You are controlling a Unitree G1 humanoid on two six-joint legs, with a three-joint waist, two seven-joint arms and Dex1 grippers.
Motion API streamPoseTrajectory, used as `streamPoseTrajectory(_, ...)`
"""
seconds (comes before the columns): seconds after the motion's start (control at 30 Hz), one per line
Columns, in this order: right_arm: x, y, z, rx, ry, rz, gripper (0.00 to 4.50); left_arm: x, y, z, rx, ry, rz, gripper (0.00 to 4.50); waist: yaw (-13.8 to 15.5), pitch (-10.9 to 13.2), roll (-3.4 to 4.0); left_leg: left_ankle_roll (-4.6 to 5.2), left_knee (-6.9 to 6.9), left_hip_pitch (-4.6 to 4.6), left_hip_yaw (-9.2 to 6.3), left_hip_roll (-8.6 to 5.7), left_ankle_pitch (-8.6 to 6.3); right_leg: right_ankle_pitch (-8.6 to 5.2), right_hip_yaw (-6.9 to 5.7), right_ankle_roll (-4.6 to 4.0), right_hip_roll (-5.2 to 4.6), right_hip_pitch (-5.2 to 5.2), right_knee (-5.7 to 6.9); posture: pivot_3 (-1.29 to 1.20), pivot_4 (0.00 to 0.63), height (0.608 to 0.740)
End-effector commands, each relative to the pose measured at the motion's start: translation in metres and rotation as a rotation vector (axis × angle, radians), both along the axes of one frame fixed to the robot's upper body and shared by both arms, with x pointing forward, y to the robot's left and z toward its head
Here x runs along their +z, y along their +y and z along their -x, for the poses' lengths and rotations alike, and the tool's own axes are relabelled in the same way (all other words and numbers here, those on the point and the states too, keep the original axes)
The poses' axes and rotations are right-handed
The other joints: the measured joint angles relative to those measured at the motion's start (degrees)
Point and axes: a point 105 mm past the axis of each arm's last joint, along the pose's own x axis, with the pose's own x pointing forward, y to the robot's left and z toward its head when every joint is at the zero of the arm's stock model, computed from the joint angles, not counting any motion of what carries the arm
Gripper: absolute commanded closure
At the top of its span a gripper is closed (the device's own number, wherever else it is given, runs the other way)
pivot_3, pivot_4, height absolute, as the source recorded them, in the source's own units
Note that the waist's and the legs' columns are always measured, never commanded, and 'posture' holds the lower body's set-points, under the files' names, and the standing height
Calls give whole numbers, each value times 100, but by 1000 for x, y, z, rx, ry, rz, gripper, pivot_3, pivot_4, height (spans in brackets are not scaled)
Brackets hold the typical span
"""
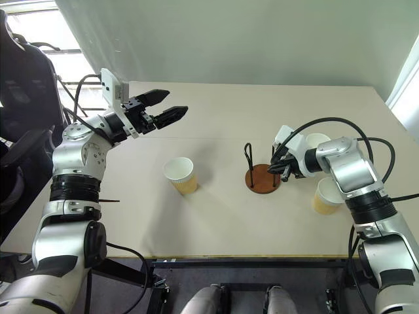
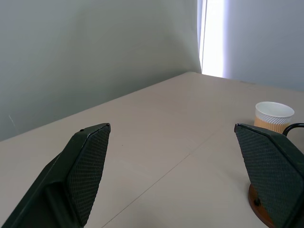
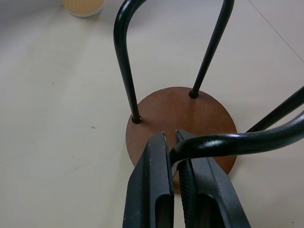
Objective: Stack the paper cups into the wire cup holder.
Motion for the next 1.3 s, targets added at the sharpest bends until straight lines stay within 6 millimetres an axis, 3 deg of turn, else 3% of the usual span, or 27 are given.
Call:
streamPoseTrajectory(0.03,6,1,3,21,-26,-4,4469,17,0,3,-2,-60,-12,0,0,0,0,0,0,0,0,0,0,0,0,0,0,0,0,0,150,740)
streamPoseTrajectory(0.87,-1,9,1,105,-29,42,4469,16,2,3,5,-58,-15,0,-14,-1,-1,0,0,3,0,0,0,0,0,0,0,2,2,0,150,740)
streamPoseTrajectory(0.97,-1,9,1,107,-34,47,3726,15,3,3,6,-57,-14,0,-16,-1,-1,0,0,4,0,0,0,0,0,0,0,3,2,0,150,740)
streamPoseTrajectory(1.23,2,8,-6,86,-61,57,898,9,-2,7,-51,-35,-54,0,-9,-1,-1,2,0,0,0,0,-1,-1,0,1,0,2,-2,0,150,740)
streamPoseTrajectory(1.3,4,5,-7,83,-67,64,898,3,-5,14,-125,-13,-118,0,-11,-1,-1,0,0,0,-1,0,-2,0,0,1,0,1,-1,0,150,740)
